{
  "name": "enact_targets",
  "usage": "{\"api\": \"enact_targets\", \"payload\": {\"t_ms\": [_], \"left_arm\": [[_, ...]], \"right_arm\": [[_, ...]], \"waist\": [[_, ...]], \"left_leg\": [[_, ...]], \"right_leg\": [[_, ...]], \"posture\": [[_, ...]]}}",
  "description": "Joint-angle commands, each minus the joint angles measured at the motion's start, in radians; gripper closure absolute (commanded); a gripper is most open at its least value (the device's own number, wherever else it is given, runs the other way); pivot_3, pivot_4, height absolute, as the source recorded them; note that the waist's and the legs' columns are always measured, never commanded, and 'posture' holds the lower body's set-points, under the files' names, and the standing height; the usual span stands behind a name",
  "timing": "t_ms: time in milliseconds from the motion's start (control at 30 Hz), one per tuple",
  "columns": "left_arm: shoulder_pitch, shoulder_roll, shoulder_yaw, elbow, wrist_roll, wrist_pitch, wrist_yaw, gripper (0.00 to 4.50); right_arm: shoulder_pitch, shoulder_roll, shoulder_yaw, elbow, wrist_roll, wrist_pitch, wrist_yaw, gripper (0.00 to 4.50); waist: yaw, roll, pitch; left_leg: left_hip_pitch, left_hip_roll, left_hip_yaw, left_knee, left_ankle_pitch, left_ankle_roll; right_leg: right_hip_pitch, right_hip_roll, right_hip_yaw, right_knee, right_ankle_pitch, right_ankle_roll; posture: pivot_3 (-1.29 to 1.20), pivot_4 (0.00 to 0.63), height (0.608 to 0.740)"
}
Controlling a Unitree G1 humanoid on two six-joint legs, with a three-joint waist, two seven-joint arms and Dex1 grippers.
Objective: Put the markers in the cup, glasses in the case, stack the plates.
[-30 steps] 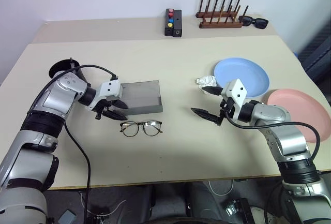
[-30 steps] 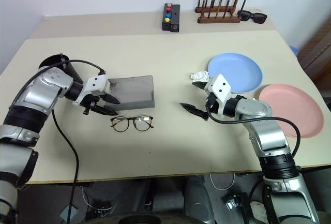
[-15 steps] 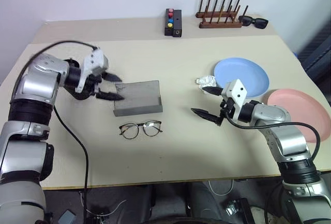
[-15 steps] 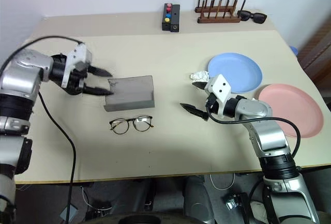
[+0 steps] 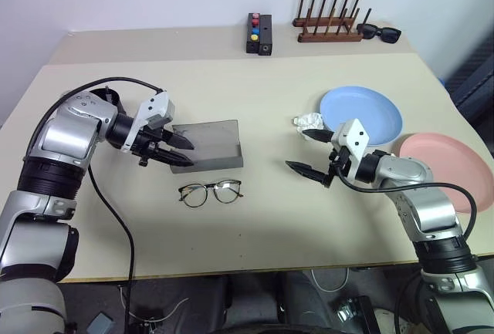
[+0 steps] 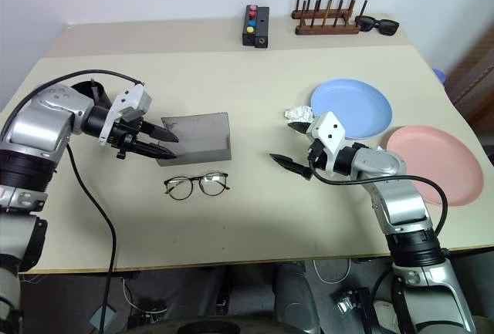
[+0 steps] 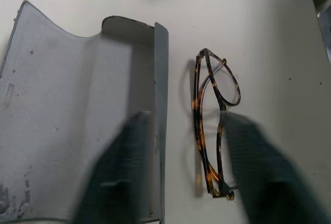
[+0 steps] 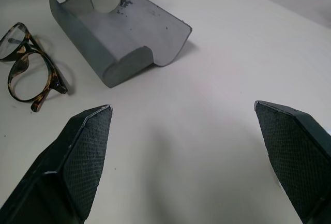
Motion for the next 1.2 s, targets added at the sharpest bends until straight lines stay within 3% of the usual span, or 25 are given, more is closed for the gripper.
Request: {"api": "enact_targets", "payload": {"t_ms": [33,267,467,1200], "left_arm": [[-0.003,0.018,-0.003,-0.027,-0.017,0.0,-0.004,3.98],[0.034,0.103,-0.109,-0.122,-0.095,-0.013,-0.004,3.98],[0.045,0.119,-0.183,-0.135,-0.087,-0.062,-0.004,3.98],[-0.034,-0.024,-0.258,-0.02,-0.025,-0.113,-0.004,3.98]], "right_arm": [[-0.007,0.006,-0.012,-0.008,-0.004,-0.026,-0.002,0.0],[-0.013,0.012,-0.008,0.013,-0.009,-0.042,-0.002,0.0],[-0.008,0.017,-0.008,0.009,-0.013,-0.043,-0.002,0.0],[0.014,0.019,-0.014,-0.008,-0.012,-0.043,-0.005,0.0]], "waist": [[-0.001,0.0,0.0],[-0.004,0.0,0.0],[0.002,0.0,0.0],[-0.002,0.0,0.0]], "left_leg": [[0.0,0.0,0.0,0.0,0.0,0.0],[0.0,0.0,0.0,0.0,0.0,0.0],[0.0,0.0,0.0,0.0,0.0,0.0],[0.0,0.0,0.0,0.0,0.0,0.0]], "right_leg": [[0.0,0.0,0.0,0.0,0.0,0.0],[0.0,0.0,0.0,0.0,0.0,0.0],[0.0,0.0,0.0,0.0,0.0,0.0],[0.0,0.0,0.0,0.0,0.0,0.0]], "posture": [[0.0,0.15,0.74],[0.0,0.15,0.74],[0.0,0.15,0.74],[0.0,0.15,0.74]]}}
